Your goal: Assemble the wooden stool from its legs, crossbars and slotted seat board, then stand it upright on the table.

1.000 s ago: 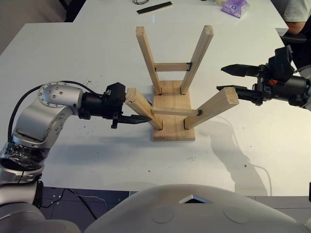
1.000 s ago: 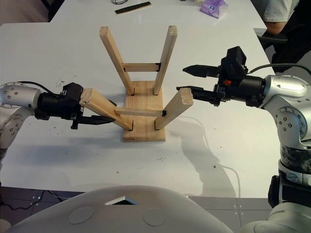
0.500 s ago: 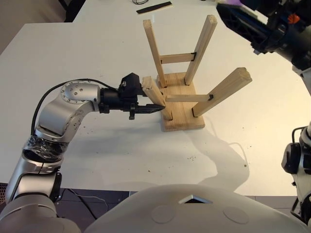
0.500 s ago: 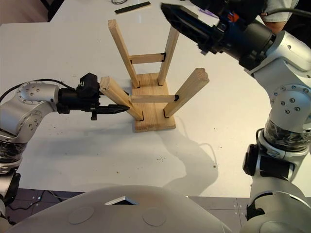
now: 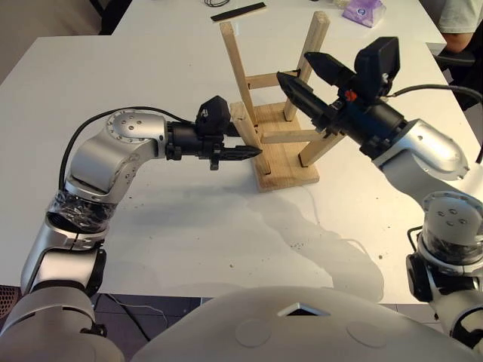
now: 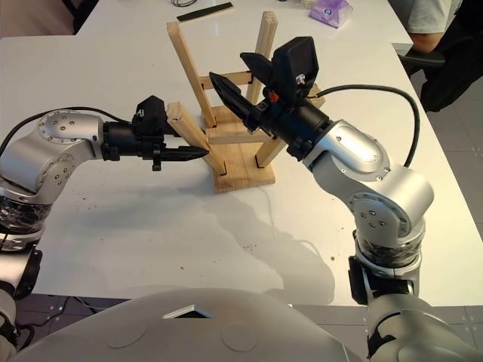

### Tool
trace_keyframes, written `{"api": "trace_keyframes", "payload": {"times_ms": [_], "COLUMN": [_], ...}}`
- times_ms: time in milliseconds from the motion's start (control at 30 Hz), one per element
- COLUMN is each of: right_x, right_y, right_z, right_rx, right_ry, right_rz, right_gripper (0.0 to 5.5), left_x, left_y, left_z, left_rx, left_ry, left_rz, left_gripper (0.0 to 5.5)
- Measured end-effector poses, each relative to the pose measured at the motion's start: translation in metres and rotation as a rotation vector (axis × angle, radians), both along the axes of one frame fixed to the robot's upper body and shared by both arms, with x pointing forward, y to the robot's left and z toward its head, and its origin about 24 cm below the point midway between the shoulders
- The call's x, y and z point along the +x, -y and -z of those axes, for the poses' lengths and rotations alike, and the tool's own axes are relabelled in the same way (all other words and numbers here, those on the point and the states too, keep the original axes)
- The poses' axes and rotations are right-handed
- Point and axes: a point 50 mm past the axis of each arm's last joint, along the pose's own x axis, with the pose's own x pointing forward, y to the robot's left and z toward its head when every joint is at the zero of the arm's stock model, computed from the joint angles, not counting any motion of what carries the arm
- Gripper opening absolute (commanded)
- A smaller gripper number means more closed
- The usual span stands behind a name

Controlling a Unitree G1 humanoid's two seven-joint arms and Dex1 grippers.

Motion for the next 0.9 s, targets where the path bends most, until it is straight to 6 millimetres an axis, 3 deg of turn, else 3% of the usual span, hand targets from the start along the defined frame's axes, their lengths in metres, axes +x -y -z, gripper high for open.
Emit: {"api": "trace_keyframes", "payload": {"times_ms": [333,467,600,767,900], "right_x": [0.009,0.006,0.001,-0.001,0.000], "right_y": [-0.021,-0.025,-0.026,-0.023,-0.020], "right_z": [0.044,0.076,0.084,0.071,0.010], "right_rx": [-0.087,-0.214,-0.243,-0.045,0.287], "right_ry": [-0.115,-0.194,-0.167,-0.195,-0.070], "right_rz": [0.060,0.048,0.055,0.001,-0.143], "right_gripper": [3.11,3.11,3.11,3.11,3.11], "left_x": [0.011,0.015,0.017,0.018,0.017], "left_y": [0.009,0.011,0.013,0.013,0.013], "left_z": [-0.002,-0.002,-0.001,-0.001,-0.001], "left_rx": [0.023,0.034,0.043,0.049,0.049], "left_ry": [0.004,0.004,-0.001,-0.002,0.001], "left_rz": [0.000,0.003,0.008,0.013,0.012], "left_gripper": [2.06,2.06,2.06,2.06,2.06]}}
